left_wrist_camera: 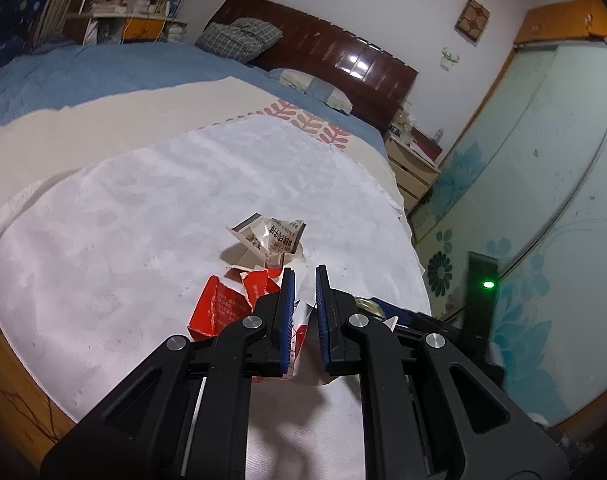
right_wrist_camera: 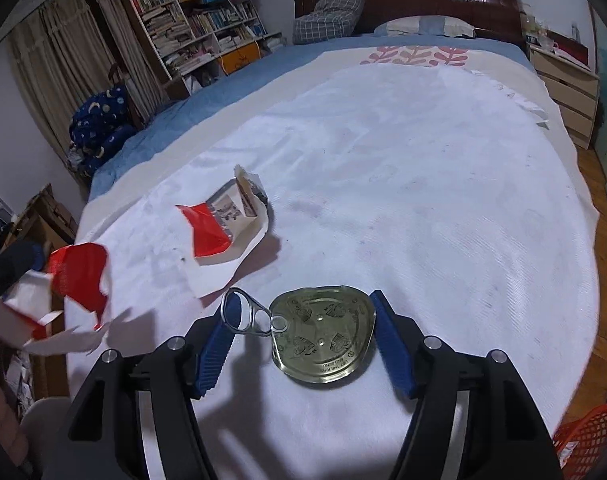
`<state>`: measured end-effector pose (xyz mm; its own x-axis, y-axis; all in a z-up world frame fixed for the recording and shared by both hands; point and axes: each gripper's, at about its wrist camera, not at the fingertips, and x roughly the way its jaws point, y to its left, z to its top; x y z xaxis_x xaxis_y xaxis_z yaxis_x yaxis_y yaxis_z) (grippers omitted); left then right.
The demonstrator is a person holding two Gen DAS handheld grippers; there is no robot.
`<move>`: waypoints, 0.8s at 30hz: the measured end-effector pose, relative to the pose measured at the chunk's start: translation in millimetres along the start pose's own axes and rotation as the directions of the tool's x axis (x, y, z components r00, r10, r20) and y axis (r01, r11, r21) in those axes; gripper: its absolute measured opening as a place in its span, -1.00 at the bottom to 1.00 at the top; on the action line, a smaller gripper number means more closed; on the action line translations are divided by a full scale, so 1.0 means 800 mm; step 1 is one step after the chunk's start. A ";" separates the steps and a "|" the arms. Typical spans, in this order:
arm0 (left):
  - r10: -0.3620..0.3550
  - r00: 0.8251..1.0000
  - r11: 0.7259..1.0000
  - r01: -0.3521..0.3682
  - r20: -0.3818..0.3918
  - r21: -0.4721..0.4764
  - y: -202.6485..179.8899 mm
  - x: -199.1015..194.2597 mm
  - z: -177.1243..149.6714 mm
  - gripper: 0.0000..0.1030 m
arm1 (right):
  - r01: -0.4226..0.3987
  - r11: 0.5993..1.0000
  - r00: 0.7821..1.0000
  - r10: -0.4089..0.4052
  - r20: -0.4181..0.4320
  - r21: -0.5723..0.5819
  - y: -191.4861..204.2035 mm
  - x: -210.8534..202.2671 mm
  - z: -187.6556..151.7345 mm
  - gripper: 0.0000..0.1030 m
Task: Collect trash
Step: 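Carry the wrapper and can lid to the orange basket and open both tools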
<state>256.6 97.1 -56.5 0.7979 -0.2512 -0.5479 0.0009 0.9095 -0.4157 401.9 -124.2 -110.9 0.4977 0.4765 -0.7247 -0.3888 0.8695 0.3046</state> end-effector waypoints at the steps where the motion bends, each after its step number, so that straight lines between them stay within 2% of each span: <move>1: 0.005 1.000 1.000 -0.005 0.003 0.015 -0.005 -0.002 -0.001 -0.80 | -0.003 1.000 1.000 0.003 0.008 -0.003 0.001 -0.006 0.001 0.27; 4: 0.026 1.000 0.996 -0.027 0.010 0.082 -0.031 -0.013 -0.005 -0.80 | -0.004 1.000 0.998 0.004 0.065 -0.010 -0.010 -0.062 -0.005 0.28; 7: 0.001 1.000 0.989 -0.005 0.026 0.148 -0.071 -0.024 -0.005 -0.80 | 0.028 0.999 0.989 -0.025 0.148 -0.018 -0.034 -0.138 -0.013 0.28; 11: -0.081 0.996 0.970 0.073 0.027 0.232 -0.140 -0.027 -0.005 -0.79 | 0.135 0.990 0.960 -0.139 0.245 0.034 -0.096 -0.242 -0.039 0.29; 14: -0.162 0.987 0.944 0.162 -0.024 0.287 -0.206 -0.008 -0.014 -0.79 | 0.243 0.961 0.921 -0.271 0.281 0.131 -0.168 -0.316 -0.078 0.30; 15: -0.193 0.980 0.932 0.198 -0.049 0.304 -0.232 0.003 -0.019 -0.80 | 0.274 0.941 0.903 -0.322 0.282 0.197 -0.206 -0.348 -0.102 0.30; 16: -0.219 0.973 0.918 0.231 -0.074 0.323 -0.262 0.016 -0.026 -0.80 | 0.285 0.931 0.898 -0.343 0.275 0.229 -0.225 -0.362 -0.115 0.30; 18: -0.268 0.956 0.891 0.292 -0.117 0.348 -0.313 0.038 -0.042 -0.80 | 0.341 0.883 0.868 -0.428 0.253 0.322 -0.282 -0.401 -0.159 0.30; 20: -0.311 0.936 0.856 0.350 -0.162 0.379 -0.368 0.062 -0.065 -0.80 | 0.365 0.849 0.858 -0.466 0.214 0.383 -0.319 -0.424 -0.187 0.30; 21: -0.326 0.925 0.836 0.379 -0.195 0.398 -0.398 0.076 -0.082 -0.80 | 0.378 0.809 0.848 -0.498 0.183 0.450 -0.347 -0.445 -0.213 0.30; 23: -0.351 0.895 0.788 0.441 -0.275 0.430 -0.458 0.110 -0.123 -0.80 | 0.352 0.779 0.853 -0.495 0.165 0.519 -0.375 -0.468 -0.239 0.31; 24: -0.350 0.888 0.775 0.453 -0.299 0.440 -0.474 0.121 -0.138 -0.80 | 0.321 0.759 0.858 -0.486 0.164 0.567 -0.395 -0.485 -0.257 0.31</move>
<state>267.0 -308.5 -32.0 0.5281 -0.6401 -0.5580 0.6278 0.7368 -0.2510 172.2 -610.9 -53.0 0.7435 0.0079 -0.6687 0.3045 0.8862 0.3491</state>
